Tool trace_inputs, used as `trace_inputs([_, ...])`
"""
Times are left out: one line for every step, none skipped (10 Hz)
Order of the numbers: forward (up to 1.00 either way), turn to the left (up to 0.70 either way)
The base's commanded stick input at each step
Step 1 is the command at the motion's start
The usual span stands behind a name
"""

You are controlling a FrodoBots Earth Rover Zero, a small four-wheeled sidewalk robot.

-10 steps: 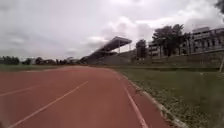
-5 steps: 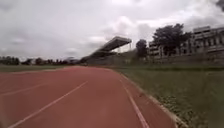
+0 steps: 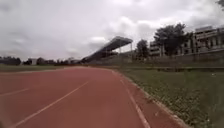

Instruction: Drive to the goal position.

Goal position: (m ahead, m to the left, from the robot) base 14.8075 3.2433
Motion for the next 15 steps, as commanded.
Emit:
trace_inputs([0.70, 0.00])
trace_inputs([0.70, 0.00])
trace_inputs([0.70, 0.00])
trace_inputs([0.70, 0.00])
trace_inputs([0.70, 0.00])
trace_inputs([0.70, 0.00])
trace_inputs([0.70, 0.00])
trace_inputs([0.70, 0.00])
trace_inputs([0.70, 0.00])
trace_inputs([0.70, 0.00])
trace_inputs([0.70, 0.00])
trace_inputs([0.70, 0.00])
trace_inputs([0.70, 0.00])
trace_inputs([0.70, 0.01])
trace_inputs([0.70, 0.05])
